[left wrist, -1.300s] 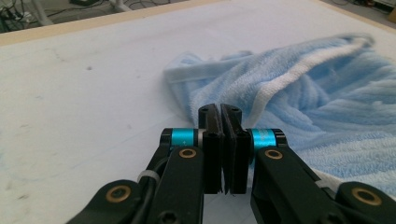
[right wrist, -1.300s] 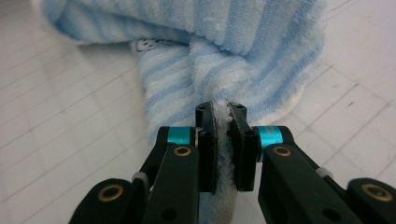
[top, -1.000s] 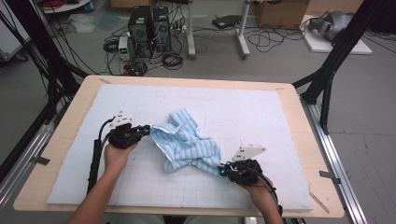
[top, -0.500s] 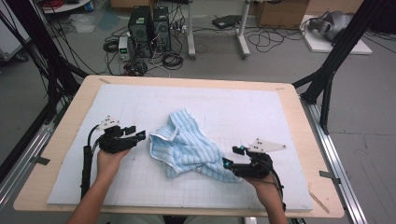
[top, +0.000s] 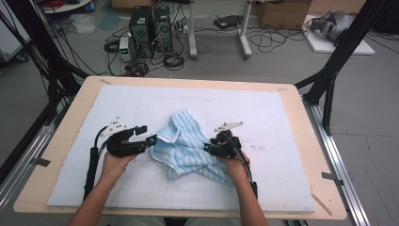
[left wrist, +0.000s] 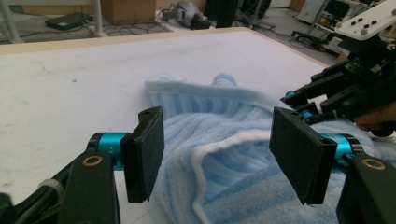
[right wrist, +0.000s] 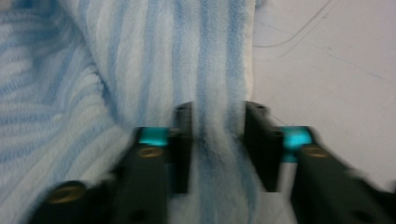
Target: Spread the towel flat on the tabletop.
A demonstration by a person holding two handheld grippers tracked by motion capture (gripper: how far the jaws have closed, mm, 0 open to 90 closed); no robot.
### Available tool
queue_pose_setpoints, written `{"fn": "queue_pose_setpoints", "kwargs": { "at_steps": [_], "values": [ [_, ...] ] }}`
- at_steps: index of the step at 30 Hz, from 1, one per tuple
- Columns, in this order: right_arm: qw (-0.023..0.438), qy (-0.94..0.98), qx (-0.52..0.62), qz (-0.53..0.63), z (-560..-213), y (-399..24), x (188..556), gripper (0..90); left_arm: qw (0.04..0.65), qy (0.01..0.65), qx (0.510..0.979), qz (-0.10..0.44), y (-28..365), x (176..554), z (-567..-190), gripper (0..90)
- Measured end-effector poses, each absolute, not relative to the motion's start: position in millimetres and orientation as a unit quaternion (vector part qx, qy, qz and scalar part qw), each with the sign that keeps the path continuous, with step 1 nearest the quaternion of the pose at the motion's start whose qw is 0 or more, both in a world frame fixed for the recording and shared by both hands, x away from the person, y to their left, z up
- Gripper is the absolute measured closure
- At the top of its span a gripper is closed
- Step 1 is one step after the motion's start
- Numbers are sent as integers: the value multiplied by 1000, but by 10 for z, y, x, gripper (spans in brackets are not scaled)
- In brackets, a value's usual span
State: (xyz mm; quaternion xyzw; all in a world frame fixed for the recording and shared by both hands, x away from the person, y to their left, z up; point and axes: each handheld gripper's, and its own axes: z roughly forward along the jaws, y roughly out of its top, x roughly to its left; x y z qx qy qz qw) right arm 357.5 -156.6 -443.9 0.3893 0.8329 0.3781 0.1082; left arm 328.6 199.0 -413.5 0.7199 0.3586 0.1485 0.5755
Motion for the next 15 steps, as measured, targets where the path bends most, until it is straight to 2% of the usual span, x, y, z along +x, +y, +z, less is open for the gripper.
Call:
{"fn": "queue_pose_setpoints", "kwargs": {
  "at_steps": [1,3,15],
  "values": [
    [105,835,386,377,-4432,-1583,3551,826,575,354,722,148,1965,3290,-4129,341],
    [109,844,373,371,-4421,-1613,3474,843,577,347,726,143,1905,3294,-4121,330],
    [128,833,370,391,-4353,-2096,2959,842,571,299,754,125,1532,3253,-4113,318]
  ]
}}
